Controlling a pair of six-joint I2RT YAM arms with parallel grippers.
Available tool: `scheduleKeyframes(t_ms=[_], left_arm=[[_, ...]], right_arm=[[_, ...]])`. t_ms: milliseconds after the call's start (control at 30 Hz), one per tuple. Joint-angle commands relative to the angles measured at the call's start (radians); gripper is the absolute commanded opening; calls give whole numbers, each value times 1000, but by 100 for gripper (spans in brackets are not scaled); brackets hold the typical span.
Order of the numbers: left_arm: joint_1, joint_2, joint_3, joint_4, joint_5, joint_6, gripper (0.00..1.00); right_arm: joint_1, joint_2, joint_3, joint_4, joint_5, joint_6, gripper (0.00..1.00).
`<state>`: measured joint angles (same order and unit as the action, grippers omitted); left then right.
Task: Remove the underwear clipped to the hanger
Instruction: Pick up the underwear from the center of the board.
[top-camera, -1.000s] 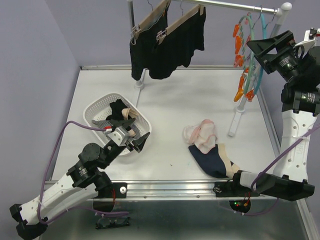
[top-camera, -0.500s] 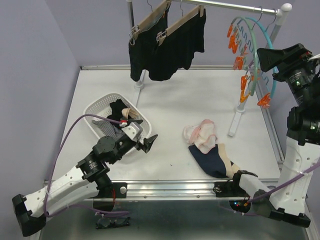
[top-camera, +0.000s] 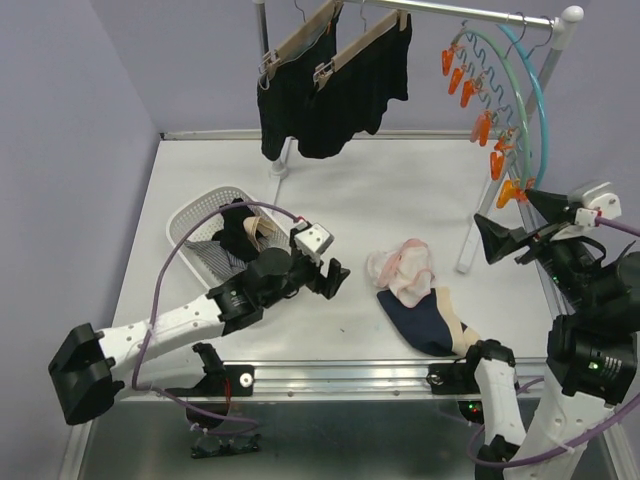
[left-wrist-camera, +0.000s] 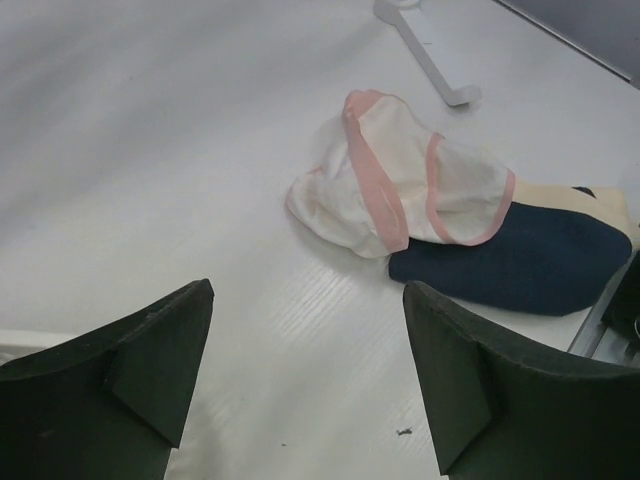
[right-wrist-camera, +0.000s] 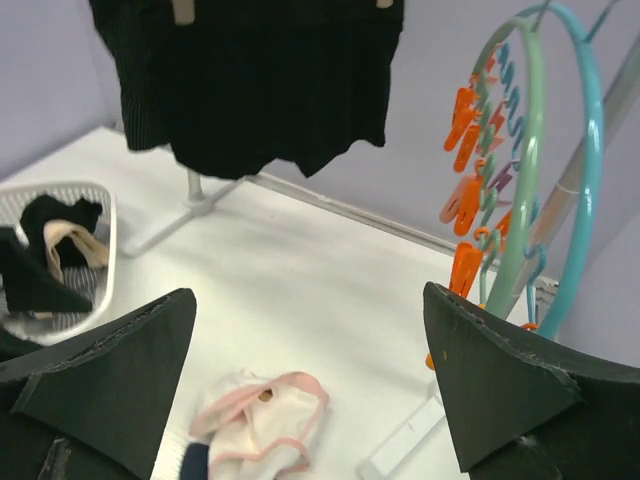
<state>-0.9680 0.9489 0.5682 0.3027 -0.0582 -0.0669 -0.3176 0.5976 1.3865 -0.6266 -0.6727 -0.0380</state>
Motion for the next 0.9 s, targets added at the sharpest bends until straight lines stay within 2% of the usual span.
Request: scheduleKeyframes(t_ms=[0, 133, 167, 400, 467, 600, 733, 800, 833, 867], left_arm=[[-73, 174, 110, 84, -106, -117, 87], [-127, 370, 223, 73, -196, -240, 82], [-138, 411, 272, 62, -207, -270, 77], [-172, 770, 549, -85, -377, -430, 76], [-173, 826, 637, -132, -381, -445, 76], [-186, 950, 716, -151, -377, -455, 77], [-192, 1044, 795, -240, -388, -467, 76], [-196, 1071, 799, -247, -408, -470, 73], [-199, 1076, 796, -257, -425, -471, 59], [-199, 1077, 796, -258, -449, -478, 59]], right_arm=[[-21, -25, -82, -90, -162, -191, 100], [-23, -38, -179, -88, -200, -188, 100], [-23, -38, -202, -87, -208, -177, 100], [-23, -61, -378, -75, -248, -175, 100], [-23, -68, -433, -59, -248, -178, 100], [-23, -79, -487, -30, -189, -201, 100], [-23, -102, -567, 2, -153, -206, 100], [-23, -140, -636, 22, -139, -204, 100], [-23, -160, -655, 27, -139, -206, 100], [-23, -180, -670, 31, -136, -206, 100]])
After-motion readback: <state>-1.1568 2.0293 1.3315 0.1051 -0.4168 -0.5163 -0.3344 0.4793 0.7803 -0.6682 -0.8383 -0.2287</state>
